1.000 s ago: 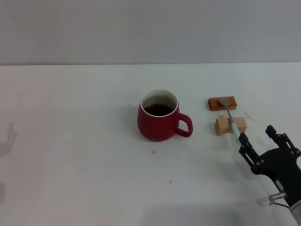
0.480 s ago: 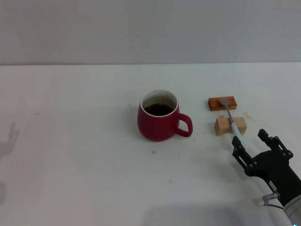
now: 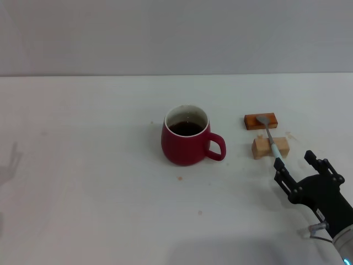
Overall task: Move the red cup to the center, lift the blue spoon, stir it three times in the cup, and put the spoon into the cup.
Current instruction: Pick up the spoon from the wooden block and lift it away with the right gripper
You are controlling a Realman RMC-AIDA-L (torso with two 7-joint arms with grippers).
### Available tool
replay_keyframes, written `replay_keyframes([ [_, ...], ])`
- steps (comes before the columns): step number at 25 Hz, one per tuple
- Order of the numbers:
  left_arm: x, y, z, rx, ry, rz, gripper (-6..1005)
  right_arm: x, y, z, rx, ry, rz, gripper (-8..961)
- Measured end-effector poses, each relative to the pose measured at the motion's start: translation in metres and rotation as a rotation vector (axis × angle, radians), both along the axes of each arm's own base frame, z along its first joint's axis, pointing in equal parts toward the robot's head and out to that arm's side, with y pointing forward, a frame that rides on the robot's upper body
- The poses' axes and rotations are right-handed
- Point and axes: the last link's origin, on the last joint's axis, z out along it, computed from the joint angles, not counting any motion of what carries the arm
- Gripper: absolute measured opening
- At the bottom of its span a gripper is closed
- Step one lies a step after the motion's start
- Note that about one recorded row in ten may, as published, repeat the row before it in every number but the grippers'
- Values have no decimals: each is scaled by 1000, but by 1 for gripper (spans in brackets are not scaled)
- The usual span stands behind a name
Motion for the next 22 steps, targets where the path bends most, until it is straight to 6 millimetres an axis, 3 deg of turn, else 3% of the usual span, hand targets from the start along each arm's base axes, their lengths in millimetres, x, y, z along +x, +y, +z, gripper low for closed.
replay_keyframes([
  [22, 3, 3, -1, -5, 2, -11, 846, -5, 19, -5, -46, -32, 1, 716],
])
